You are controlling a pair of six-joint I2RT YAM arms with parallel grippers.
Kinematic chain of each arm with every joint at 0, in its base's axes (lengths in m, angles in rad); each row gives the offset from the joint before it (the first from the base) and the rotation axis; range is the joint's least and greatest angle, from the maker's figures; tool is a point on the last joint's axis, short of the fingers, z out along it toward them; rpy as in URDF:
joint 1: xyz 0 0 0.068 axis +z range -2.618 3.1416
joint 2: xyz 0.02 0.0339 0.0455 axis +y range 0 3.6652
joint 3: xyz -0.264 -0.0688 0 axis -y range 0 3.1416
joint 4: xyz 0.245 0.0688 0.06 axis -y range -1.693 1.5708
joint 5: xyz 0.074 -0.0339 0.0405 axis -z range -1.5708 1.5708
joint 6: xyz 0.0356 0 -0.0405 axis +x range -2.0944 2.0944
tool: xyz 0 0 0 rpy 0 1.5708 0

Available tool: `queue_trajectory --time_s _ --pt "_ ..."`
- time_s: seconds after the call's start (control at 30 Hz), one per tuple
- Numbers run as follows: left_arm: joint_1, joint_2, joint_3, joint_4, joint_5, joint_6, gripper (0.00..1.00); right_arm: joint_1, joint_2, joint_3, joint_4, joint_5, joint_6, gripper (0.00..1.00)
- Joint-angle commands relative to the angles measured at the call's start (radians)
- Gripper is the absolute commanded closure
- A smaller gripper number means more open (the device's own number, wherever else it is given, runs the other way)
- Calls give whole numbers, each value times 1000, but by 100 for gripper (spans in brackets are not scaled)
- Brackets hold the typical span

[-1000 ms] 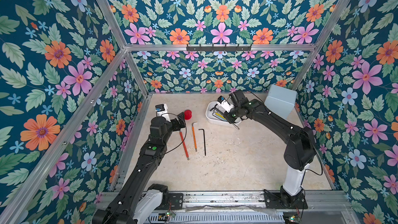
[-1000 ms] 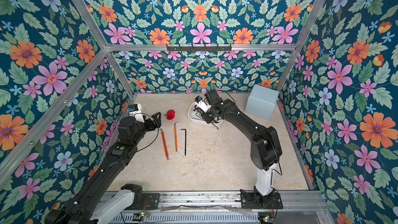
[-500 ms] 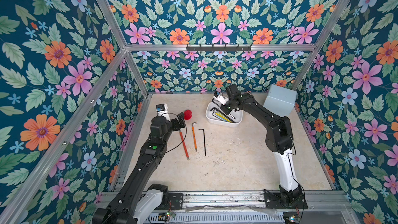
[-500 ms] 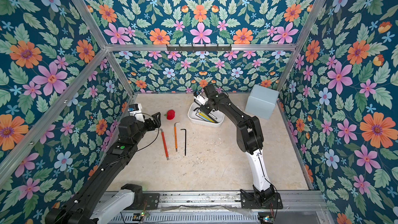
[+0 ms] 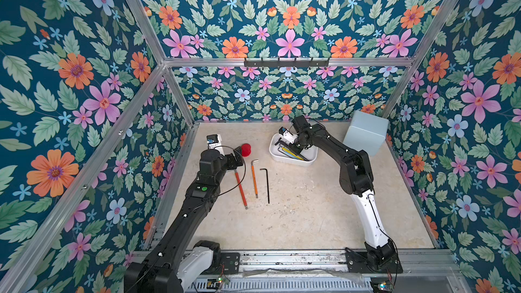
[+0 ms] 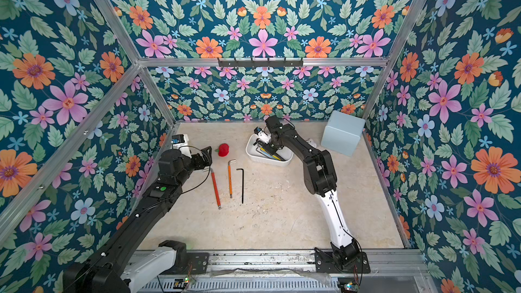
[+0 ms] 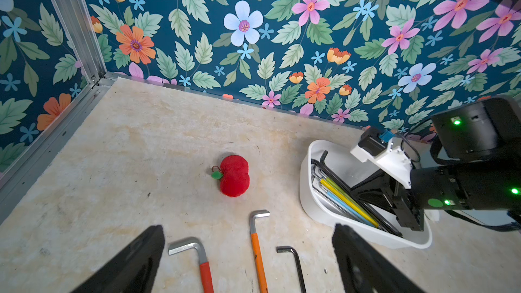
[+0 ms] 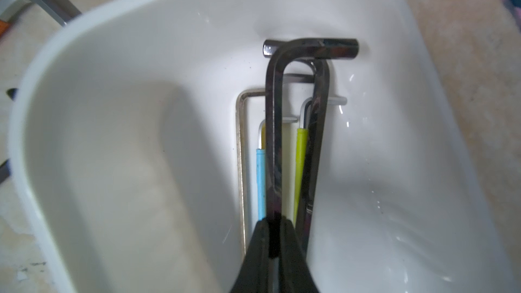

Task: Put the hex key on the desktop into the storage box
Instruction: Place the Allen key in the storage box.

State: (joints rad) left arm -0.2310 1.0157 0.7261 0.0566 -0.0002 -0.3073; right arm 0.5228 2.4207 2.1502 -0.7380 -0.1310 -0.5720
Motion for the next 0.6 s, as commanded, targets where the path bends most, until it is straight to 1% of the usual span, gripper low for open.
queue_trajectory --time_s 0.0,0.27,0.3,0.33,0.37,0.4,0.5,0.57 --pt "-1 7 10 32 7 1 1 1 10 -9 12 -17 -2 100" --pt "-1 21 2 43 6 -6 1 2 42 9 27 -5 10 99" --pt "-1 22 1 44 6 -8 1 2 46 15 26 -1 16 91" --pt "-1 23 1 46 7 -10 1 2 49 19 28 6 21 79" --pt "-1 24 -1 47 9 -11 1 1 48 20 32 11 24 68" --pt "-1 26 -2 48 12 -13 1 2 45 19 33 10 24 65" --pt "-1 27 -5 48 12 -15 0 2 25 5 61 23 40 59" --pt "-1 26 -7 48 14 -15 1 2 5 -10 80 26 49 57"
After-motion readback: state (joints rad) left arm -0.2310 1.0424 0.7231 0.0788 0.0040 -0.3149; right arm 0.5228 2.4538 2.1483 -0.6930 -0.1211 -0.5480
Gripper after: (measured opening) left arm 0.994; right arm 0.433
